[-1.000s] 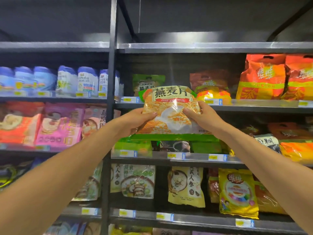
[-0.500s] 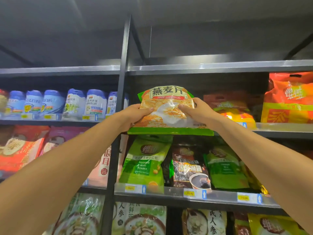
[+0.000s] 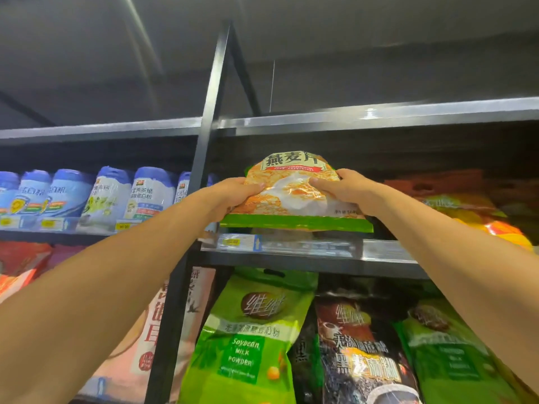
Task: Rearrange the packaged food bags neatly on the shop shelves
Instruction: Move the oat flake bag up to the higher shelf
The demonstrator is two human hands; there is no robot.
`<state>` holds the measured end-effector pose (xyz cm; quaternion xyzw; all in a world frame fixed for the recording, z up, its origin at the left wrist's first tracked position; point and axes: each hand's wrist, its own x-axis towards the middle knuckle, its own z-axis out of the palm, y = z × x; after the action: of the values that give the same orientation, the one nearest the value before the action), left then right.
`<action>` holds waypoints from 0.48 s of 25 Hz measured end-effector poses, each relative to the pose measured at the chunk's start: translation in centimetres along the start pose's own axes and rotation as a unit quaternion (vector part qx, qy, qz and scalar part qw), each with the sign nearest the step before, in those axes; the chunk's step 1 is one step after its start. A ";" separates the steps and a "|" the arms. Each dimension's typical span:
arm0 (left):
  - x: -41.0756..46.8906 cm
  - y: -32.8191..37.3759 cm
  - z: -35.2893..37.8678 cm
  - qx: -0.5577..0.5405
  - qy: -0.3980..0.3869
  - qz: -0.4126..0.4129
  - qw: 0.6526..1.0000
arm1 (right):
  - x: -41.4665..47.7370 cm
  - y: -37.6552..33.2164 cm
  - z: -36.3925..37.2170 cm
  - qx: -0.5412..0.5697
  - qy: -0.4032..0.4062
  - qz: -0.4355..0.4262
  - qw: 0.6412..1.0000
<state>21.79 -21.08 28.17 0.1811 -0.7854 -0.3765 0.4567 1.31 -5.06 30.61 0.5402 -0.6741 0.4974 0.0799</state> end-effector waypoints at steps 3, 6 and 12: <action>3.1 -1.0 -0.1 0.008 0.016 0.006 1.000 | 3.5 0.8 0.7 -0.001 -0.008 0.033 0.999; 6.3 -2.6 0.1 0.006 0.031 0.014 0.999 | 6.6 2.0 1.6 -0.005 -0.004 0.031 0.999; 10.7 -6.4 0.7 0.063 0.056 -0.013 0.996 | 10.7 4.7 4.3 -0.026 -0.039 0.033 0.998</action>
<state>15.24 -31.67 29.34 0.2403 -0.7781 -0.3212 0.4833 -4.88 -15.64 32.63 0.5344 -0.7071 0.4603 0.0508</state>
